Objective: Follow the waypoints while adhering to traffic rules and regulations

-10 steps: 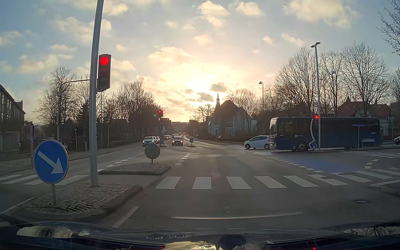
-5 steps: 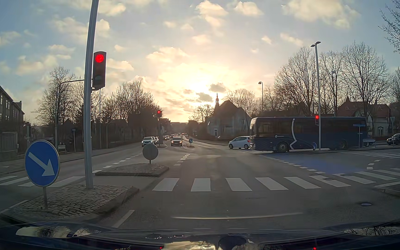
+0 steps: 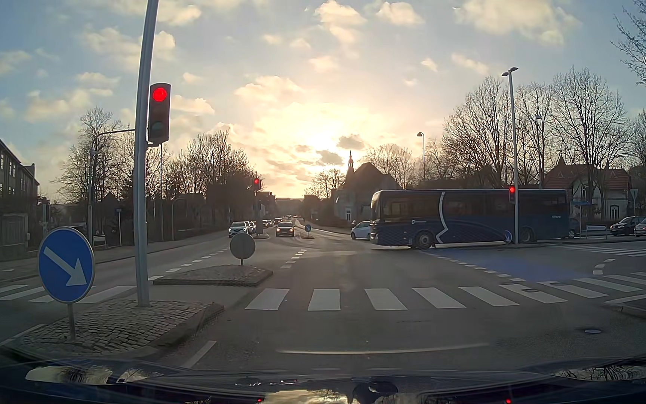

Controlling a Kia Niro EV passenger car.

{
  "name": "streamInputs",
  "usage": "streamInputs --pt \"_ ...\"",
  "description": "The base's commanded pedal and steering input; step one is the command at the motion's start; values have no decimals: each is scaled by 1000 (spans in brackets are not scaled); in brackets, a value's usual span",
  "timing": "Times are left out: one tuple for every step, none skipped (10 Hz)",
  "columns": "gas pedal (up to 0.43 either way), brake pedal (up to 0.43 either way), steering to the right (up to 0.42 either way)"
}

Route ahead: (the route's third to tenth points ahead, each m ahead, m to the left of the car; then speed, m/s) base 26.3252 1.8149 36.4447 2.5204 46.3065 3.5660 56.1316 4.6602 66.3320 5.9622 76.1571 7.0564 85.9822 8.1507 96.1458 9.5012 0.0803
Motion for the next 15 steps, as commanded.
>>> streamInputs --pt "0 232 41" --pt "0 238 41" --pt "0 238 41" --pt "0 244 41" --pt "0 250 41" --pt "0 256 41" --pt "0 256 41" --pt "0 256 41" --pt "0 256 41" --pt "0 256 41" --pt "0 262 40" --pt "0 262 41" --pt "0 262 41" --pt "0 262 41" --pt "0 262 41"
